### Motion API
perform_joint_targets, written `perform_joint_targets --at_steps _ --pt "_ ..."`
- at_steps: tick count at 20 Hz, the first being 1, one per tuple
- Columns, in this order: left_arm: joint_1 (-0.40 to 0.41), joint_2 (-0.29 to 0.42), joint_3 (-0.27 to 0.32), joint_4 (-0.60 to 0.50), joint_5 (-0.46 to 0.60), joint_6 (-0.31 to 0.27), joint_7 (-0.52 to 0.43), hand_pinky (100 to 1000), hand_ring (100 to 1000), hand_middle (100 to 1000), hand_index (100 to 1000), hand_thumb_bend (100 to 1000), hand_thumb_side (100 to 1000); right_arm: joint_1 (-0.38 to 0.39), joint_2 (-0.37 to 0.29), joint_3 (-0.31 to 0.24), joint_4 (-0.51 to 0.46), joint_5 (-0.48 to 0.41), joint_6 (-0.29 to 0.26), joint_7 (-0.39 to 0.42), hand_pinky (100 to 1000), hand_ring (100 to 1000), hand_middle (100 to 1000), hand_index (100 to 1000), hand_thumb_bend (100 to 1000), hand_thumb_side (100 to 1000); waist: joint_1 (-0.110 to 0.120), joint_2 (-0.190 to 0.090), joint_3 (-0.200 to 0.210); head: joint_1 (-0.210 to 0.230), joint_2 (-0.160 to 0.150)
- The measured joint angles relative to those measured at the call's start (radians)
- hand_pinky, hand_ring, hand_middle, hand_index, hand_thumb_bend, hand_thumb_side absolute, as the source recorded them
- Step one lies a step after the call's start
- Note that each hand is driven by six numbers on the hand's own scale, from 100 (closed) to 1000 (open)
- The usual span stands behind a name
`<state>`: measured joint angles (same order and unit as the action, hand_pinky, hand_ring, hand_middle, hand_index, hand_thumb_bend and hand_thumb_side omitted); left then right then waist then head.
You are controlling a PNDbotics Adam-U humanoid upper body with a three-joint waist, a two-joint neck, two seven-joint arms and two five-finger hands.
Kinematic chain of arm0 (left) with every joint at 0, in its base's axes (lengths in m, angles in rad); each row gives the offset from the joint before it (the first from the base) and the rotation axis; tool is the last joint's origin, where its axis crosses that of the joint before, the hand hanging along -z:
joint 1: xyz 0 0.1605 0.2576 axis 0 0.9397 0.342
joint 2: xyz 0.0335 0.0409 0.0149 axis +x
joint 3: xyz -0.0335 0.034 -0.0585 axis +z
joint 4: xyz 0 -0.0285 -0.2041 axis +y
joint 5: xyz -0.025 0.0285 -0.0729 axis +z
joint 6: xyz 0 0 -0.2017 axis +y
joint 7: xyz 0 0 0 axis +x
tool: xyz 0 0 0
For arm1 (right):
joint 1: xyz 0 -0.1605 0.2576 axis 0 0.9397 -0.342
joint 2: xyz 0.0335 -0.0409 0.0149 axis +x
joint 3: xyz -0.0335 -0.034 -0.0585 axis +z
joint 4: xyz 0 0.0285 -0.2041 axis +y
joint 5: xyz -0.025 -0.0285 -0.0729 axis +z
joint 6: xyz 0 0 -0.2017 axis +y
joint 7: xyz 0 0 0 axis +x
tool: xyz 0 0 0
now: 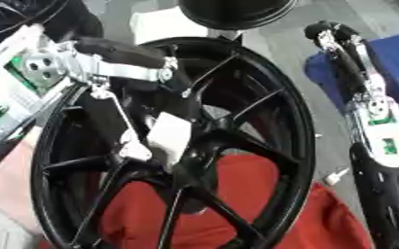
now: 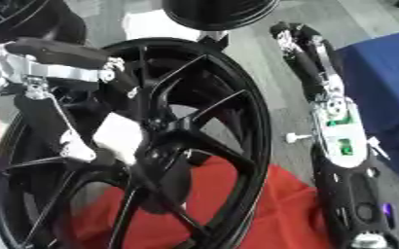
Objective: Pull the pin out of the wheel hub.
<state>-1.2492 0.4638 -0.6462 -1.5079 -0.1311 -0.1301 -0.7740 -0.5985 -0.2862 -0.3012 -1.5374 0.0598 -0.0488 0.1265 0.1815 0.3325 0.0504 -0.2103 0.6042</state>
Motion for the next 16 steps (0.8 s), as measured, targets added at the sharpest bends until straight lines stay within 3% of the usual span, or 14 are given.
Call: perform_joint_targets --at_steps 10,16 --pt "0.005 0.033 0.046 -0.039 0.036 0.042 0.049 599 436 239 286 339 131 0.0 0.0 0.0 0.0 0.0 -0.001 -0.001 963 841 699 674 100 616 0.0 0.0 0.006 0.006 0.0" --pt "0.037 0.075 0.19 -0.101 0.13 0.076 0.171 603 421 218 267 297 109 0.001 0.0 0.0 0.0 0.0 -0.002 -0.003 963 841 699 675 100 617 0.0 0.0 0.016 0.003 0.0"
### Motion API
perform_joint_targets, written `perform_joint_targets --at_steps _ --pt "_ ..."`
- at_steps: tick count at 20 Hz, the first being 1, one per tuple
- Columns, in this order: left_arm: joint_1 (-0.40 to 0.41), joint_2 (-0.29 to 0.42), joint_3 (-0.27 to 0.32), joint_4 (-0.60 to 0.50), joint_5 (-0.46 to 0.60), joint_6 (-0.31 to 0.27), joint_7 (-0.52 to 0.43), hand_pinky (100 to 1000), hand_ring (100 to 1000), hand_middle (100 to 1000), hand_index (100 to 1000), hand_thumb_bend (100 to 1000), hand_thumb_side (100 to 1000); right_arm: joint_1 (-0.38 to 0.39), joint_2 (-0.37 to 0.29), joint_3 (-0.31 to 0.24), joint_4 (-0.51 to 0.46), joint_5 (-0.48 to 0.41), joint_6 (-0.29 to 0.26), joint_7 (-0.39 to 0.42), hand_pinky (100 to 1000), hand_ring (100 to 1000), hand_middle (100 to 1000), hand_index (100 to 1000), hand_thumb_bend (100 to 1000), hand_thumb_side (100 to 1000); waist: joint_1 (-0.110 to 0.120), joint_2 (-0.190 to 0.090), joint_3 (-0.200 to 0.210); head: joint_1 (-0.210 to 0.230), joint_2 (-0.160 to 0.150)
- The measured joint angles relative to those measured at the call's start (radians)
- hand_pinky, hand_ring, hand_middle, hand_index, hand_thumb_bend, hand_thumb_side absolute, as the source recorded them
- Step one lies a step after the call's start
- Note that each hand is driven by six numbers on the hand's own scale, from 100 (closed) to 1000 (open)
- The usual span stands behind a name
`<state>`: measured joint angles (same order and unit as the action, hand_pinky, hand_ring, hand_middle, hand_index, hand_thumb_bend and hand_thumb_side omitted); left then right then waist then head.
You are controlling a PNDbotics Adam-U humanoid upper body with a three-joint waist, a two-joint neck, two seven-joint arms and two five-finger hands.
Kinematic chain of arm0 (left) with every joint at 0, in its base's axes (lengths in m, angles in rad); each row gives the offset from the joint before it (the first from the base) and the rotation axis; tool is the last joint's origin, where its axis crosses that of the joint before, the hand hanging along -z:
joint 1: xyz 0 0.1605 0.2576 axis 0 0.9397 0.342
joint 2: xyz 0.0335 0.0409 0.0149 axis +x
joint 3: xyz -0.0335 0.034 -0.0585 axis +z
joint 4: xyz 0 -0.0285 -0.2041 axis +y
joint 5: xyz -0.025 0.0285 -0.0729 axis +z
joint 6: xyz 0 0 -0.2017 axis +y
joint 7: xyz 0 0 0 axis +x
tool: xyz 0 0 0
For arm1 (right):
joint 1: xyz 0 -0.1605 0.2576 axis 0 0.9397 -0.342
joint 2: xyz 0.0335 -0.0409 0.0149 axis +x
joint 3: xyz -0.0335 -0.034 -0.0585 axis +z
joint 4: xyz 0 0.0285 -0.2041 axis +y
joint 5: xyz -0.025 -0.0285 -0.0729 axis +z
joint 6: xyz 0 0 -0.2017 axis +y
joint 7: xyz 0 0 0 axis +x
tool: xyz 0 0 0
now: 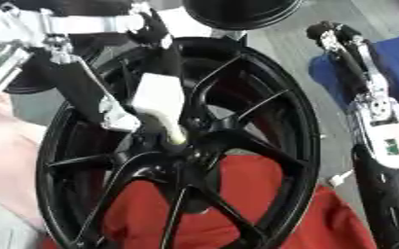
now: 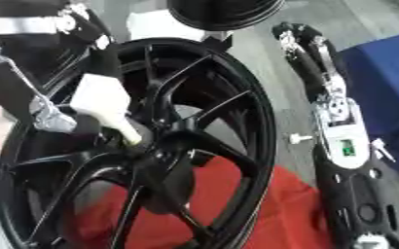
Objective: Pull the pin out of the wheel hub.
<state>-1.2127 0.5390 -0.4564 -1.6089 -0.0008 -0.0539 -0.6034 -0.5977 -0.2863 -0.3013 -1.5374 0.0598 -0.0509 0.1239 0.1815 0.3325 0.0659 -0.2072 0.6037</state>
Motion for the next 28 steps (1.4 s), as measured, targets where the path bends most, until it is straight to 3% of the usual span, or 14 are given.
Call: perform_joint_targets --at_steps 7,15,16,17,22,28 --pt "0.083 0.116 0.191 -0.051 0.071 0.031 0.185 602 431 223 276 322 100 0.001 -0.004 -0.004 0.0 0.0 -0.001 -0.009 963 841 699 675 100 612 0.0 0.0 0.02 -0.017 0.002" --pt "0.388 0.328 0.38 -0.08 0.092 0.032 0.364 602 438 220 281 275 100 0.002 -0.02 -0.031 -0.004 0.0 0.001 -0.035 963 841 700 676 100 613 0.0 0.0 0.03 -0.035 0.014" --pt "0.435 0.343 0.41 -0.08 0.102 0.034 0.391 602 437 219 287 176 100 0.002 -0.021 -0.034 -0.005 0.0 0.001 -0.039 963 841 700 676 100 616 0.0 0.0 0.032 -0.036 0.015" --pt "0.475 0.353 0.439 -0.079 0.114 0.037 0.418 602 436 221 297 226 100 0.002 -0.021 -0.037 -0.006 0.0 0.002 -0.042 963 841 700 677 100 610 0.0 0.0 0.034 -0.038 0.017" --pt "0.657 0.356 0.57 -0.047 0.187 0.064 0.564 609 442 241 356 137 100 0.002 -0.027 -0.051 -0.013 -0.001 0.001 -0.057 963 841 700 677 100 603 -0.001 0.0 0.037 -0.05 0.02" --pt "0.795 0.297 0.632 0.003 0.188 0.089 0.66 660 481 327 463 116 100 0.002 -0.028 -0.057 -0.025 -0.003 -0.001 -0.068 962 841 700 677 100 604 -0.012 0.0 0.037 -0.049 0.02"
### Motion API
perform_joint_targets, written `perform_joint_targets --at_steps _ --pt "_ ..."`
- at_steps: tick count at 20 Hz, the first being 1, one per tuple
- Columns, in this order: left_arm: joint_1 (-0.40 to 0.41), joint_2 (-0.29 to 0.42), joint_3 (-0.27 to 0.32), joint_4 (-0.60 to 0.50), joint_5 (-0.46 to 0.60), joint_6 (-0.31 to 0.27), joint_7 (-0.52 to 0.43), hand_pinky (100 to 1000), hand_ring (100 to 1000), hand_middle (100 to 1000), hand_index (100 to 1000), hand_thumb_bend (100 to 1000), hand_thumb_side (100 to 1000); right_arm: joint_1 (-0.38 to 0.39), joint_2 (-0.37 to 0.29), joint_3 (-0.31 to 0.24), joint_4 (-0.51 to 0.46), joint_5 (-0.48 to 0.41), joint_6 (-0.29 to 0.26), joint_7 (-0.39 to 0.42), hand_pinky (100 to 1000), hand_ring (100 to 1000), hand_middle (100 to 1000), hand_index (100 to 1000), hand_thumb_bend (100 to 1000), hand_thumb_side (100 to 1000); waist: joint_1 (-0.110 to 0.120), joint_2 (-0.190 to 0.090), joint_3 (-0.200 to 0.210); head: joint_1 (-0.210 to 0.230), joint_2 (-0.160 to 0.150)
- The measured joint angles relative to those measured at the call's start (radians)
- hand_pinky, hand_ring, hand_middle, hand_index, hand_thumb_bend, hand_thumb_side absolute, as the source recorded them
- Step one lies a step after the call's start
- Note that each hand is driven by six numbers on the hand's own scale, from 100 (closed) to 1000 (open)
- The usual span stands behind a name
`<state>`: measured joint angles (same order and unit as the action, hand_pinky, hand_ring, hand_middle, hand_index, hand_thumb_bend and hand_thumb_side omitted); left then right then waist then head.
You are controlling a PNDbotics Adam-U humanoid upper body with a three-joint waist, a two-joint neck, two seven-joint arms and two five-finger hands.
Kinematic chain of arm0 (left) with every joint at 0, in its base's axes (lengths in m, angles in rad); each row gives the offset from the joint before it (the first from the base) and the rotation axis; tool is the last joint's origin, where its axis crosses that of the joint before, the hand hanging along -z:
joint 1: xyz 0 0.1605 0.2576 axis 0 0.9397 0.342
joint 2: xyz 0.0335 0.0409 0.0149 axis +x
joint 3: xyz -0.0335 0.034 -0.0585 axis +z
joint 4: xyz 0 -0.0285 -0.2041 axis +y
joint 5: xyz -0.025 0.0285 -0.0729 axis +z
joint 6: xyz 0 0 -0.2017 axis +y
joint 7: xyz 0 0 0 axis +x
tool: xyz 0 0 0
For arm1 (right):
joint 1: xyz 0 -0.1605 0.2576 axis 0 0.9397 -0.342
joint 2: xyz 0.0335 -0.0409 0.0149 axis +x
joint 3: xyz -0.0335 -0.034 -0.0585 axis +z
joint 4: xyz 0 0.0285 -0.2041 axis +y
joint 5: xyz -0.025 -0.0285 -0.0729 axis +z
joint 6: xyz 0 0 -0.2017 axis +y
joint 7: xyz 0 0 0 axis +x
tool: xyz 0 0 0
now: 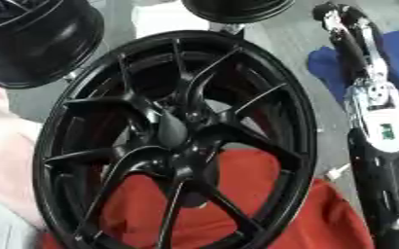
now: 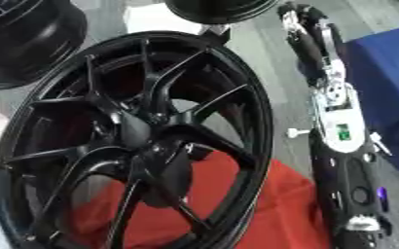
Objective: Pull the pin out of the wheel hub.
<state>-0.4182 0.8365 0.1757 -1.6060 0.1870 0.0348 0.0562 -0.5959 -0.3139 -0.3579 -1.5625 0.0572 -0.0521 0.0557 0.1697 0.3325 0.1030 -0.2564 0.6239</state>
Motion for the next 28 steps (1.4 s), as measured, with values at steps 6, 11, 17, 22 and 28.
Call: perform_joint_targets --at_steps 6,11,17,22,28 --pt "0.063 -0.074 0.019 0.034 -0.004 0.017 -0.046 761 718 733 819 359 707 0.003 0.0 -0.006 -0.002 -0.011 -0.001 -0.005 963 839 699 678 100 613 -0.008 0.0 -0.003 0.002 -0.001" --pt "0.087 -0.094 0.04 0.055 -0.021 0.022 -0.062 816 779 756 837 367 823 0.004 0.0 -0.007 -0.003 -0.026 0.0 -0.006 963 839 699 678 100 615 -0.008 0.0 -0.003 0.0 -0.001" --pt "0.1 -0.1 0.049 0.059 -0.02 0.035 -0.026 801 762 719 803 325 810 0.004 0.0 -0.012 -0.006 -0.033 0.001 -0.009 963 839 700 679 100 618 -0.008 0.0 -0.002 0.0 -0.002" --pt "0.106 -0.114 0.05 0.045 -0.017 0.027 0.0 770 712 637 751 217 769 0.005 0.0 -0.012 -0.01 -0.033 0.001 -0.01 962 840 700 679 100 614 -0.008 0.0 -0.002 0.0 -0.008" --pt "0.11 -0.205 0.048 -0.055 -0.029 -0.072 0.046 760 676 598 729 100 835 0.004 0.001 -0.011 -0.021 -0.05 -0.007 -0.015 960 837 697 681 100 651 -0.019 0.0 -0.004 0.007 -0.012"
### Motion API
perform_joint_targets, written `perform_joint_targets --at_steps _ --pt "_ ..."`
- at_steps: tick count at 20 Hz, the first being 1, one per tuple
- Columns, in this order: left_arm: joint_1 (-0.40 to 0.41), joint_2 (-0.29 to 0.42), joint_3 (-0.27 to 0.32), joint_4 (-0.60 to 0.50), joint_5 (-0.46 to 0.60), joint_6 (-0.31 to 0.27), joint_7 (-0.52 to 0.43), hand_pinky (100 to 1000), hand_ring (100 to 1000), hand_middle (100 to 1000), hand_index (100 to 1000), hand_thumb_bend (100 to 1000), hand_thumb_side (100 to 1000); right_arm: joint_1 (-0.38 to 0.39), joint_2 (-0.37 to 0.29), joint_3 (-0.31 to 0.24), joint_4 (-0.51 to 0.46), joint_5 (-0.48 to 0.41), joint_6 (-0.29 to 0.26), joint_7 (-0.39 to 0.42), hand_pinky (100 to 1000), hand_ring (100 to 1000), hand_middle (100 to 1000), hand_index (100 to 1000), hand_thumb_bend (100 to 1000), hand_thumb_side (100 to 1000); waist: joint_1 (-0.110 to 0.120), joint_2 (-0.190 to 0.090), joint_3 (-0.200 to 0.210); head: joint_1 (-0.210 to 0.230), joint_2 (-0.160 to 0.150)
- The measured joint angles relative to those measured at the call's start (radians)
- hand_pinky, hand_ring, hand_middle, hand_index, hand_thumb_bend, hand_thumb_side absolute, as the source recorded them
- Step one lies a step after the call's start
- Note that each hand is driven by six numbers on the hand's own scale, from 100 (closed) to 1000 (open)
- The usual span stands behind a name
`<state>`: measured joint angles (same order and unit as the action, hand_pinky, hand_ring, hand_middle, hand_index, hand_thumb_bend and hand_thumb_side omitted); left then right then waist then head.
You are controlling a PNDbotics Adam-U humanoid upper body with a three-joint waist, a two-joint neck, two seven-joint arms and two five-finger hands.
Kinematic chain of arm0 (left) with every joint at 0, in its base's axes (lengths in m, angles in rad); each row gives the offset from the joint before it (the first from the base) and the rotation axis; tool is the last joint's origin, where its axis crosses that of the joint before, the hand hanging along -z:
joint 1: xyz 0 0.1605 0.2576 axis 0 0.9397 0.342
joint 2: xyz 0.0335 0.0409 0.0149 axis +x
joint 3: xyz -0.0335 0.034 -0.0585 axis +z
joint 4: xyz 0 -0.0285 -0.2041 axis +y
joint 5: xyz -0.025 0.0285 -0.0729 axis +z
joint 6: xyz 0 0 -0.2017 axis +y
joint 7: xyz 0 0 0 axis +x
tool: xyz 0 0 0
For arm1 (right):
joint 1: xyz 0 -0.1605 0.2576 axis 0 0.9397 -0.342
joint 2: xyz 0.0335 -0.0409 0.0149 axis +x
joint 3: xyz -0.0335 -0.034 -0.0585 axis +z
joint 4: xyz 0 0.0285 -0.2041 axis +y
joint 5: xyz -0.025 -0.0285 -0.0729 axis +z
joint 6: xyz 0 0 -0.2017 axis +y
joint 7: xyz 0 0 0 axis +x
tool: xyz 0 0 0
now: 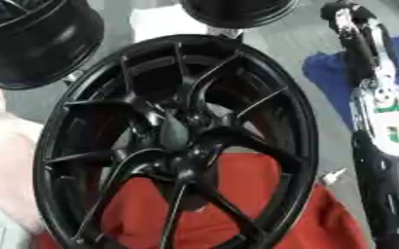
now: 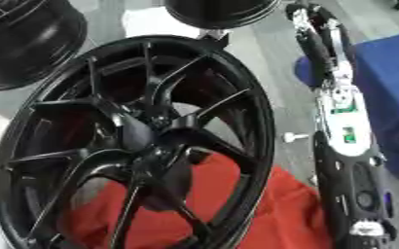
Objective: Pull the pin out of the wheel hub.
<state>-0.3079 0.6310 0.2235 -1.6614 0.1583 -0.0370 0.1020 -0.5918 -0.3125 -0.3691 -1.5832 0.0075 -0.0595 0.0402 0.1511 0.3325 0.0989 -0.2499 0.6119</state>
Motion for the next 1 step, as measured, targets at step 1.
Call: perform_joint_targets --at_steps 1 --pt "-0.002 -0.034 0.0 -0.02 0.004 -0.019 0.011 760 671 594 722 100 827 0.0 0.0 0.0 0.0 -0.004 -0.003 -0.002 960 836 696 681 100 644 -0.004 0.0 -0.002 0.003 0.0"
